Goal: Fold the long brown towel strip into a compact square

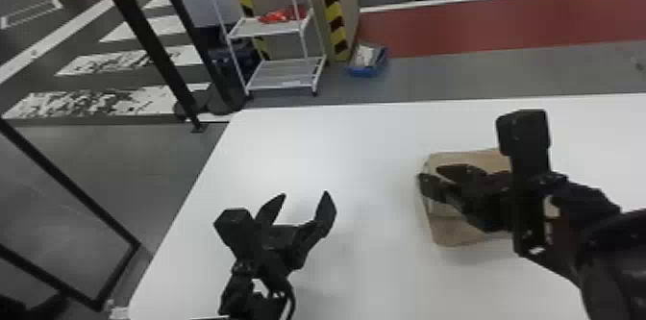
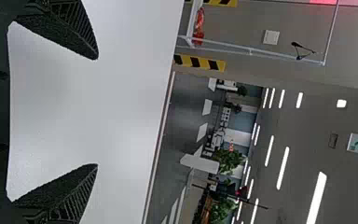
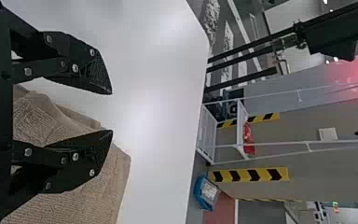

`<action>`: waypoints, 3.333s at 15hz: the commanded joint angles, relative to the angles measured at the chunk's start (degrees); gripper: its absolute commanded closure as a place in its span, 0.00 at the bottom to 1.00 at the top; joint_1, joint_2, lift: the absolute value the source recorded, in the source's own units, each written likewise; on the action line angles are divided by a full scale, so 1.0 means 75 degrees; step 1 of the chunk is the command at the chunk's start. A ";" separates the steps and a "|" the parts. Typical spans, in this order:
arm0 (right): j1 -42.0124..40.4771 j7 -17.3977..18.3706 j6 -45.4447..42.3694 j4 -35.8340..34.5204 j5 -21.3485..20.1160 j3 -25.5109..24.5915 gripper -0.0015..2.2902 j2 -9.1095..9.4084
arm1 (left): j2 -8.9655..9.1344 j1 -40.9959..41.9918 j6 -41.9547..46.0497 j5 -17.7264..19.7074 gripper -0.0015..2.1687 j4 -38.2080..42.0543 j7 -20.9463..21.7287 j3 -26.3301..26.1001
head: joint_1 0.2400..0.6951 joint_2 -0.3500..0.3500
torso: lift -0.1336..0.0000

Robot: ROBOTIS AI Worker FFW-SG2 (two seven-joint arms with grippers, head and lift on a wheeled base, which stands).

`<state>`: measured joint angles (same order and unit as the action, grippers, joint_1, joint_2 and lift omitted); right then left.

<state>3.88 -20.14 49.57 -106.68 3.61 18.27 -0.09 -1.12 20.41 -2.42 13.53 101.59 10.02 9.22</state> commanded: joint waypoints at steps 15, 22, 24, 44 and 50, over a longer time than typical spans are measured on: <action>-0.2475 -0.0526 0.2244 -0.3038 -0.0399 -0.1722 0.89 0.0019 | -0.0061 -0.0225 0.0000 -0.0012 0.02 -0.0162 0.0047 -0.0163 | 1.00 0.87 | 0.06; -0.3963 -0.1733 0.3721 -0.5030 0.0866 -0.4710 0.89 0.0019 | -0.0049 -0.0214 0.0515 0.0012 0.02 -0.0115 -0.0223 -0.0174 | 1.00 0.74 | 0.06; -0.3823 -0.1733 0.4119 -0.4925 0.0937 -0.5167 0.89 -0.0035 | -0.0026 -0.0225 0.0515 0.0000 0.02 -0.0174 -0.0223 -0.0209 | 1.00 0.69 | 0.06; -0.0635 -0.0561 0.3463 -0.1444 -0.1044 -0.3140 0.89 -0.0012 | -0.0237 -0.0143 0.0515 0.0223 0.02 -0.0279 -0.0070 -0.0092 | 1.00 0.66 | 0.06; -0.0037 -0.0397 0.3252 -0.0870 -0.1020 -0.3433 0.89 0.0000 | -0.0249 -0.0225 0.0515 0.0211 0.02 -0.0361 -0.0059 -0.0221 | 1.00 0.61 | 0.06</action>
<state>1.17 -23.62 74.87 -116.15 -3.89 -7.93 -0.17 -2.91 18.69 1.37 15.09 98.92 9.55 7.62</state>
